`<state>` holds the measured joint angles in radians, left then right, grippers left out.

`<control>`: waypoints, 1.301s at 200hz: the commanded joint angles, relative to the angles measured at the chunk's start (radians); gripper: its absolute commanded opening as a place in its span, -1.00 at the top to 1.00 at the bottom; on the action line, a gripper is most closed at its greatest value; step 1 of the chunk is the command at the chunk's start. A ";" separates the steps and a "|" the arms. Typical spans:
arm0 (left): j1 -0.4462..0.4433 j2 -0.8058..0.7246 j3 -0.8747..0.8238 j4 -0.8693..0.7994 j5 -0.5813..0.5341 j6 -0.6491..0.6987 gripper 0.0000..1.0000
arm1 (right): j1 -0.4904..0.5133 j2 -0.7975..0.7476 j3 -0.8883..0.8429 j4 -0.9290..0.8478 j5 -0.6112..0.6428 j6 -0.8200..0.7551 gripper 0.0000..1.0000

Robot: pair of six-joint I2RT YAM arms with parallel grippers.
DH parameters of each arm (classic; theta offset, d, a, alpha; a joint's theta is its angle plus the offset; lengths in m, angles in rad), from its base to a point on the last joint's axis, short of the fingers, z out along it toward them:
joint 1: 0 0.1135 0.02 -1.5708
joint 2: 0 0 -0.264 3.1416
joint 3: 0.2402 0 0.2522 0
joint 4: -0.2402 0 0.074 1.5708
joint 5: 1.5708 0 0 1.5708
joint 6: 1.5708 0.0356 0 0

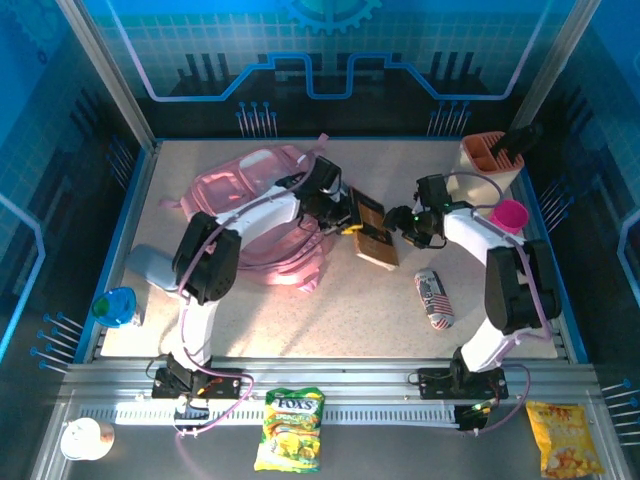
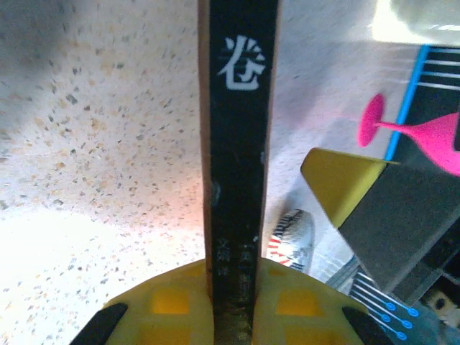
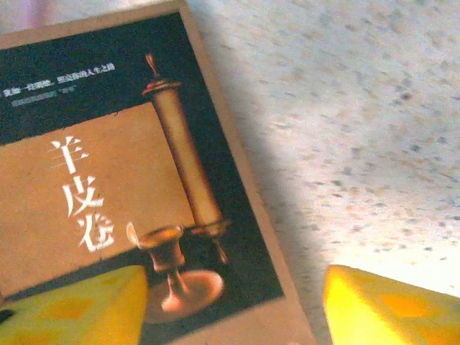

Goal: Pack the student bag

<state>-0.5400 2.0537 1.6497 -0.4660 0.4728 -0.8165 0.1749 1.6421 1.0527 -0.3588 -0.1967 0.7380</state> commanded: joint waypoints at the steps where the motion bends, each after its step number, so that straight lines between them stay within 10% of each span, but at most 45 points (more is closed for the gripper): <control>1: 0.047 -0.128 -0.027 0.050 0.008 0.026 1.00 | -0.020 -0.071 -0.024 0.131 -0.120 0.066 -0.54; 123: 0.256 -0.679 -0.591 0.563 -0.266 -0.287 1.00 | 0.094 -0.111 -0.196 0.773 -0.325 0.592 -0.90; 260: 0.276 -0.636 -0.657 0.723 -0.225 -0.434 1.00 | 0.324 0.159 -0.086 1.266 -0.239 1.020 -0.73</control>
<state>-0.2710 1.4055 0.9981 0.1390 0.2180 -1.2224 0.4915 1.7683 0.9188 0.7959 -0.4725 1.6894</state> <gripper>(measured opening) 0.122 0.882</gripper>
